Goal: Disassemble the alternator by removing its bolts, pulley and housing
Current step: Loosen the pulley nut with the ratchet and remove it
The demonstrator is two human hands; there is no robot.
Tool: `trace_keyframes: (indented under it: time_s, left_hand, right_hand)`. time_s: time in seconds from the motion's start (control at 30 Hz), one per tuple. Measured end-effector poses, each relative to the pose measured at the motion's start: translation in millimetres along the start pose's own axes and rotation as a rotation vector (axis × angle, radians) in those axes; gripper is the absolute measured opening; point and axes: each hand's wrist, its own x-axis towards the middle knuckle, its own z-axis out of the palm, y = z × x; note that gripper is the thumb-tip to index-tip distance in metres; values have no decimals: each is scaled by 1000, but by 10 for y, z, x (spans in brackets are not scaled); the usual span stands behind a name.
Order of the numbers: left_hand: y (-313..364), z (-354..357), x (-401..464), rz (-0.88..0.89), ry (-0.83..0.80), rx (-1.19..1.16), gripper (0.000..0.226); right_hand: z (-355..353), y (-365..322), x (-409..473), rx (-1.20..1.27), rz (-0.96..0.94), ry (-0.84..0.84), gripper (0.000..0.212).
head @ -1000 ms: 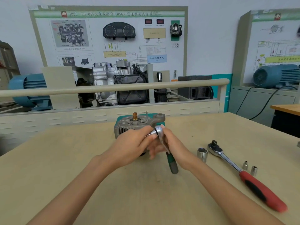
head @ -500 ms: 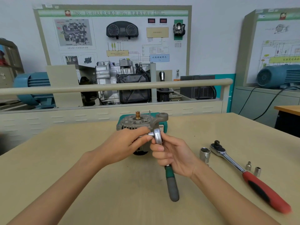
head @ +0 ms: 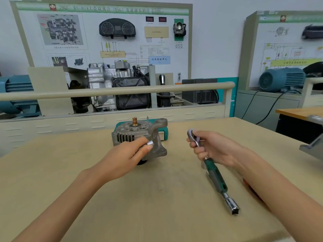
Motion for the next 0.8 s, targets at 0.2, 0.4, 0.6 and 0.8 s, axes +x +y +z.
trace_keyframes:
  time_s: [0.2,0.4,0.6,0.8]
  left_hand:
    - [237,404,209,6,-120,-109,30]
    - [467,732,401,8,-190,-73,38]
    - [634,957,585,-47,-196,-165,29]
    - [804,1161,761,-34,-217,-243,18]
  right_hand:
    - [-448,142,-107,-939,171,388,19]
    - [-483,467,-28,-1568,106,499,19]
    - [-459,413,-1,-1677,123,617,15]
    - [-400,59,-154,-915,-72,327,37]
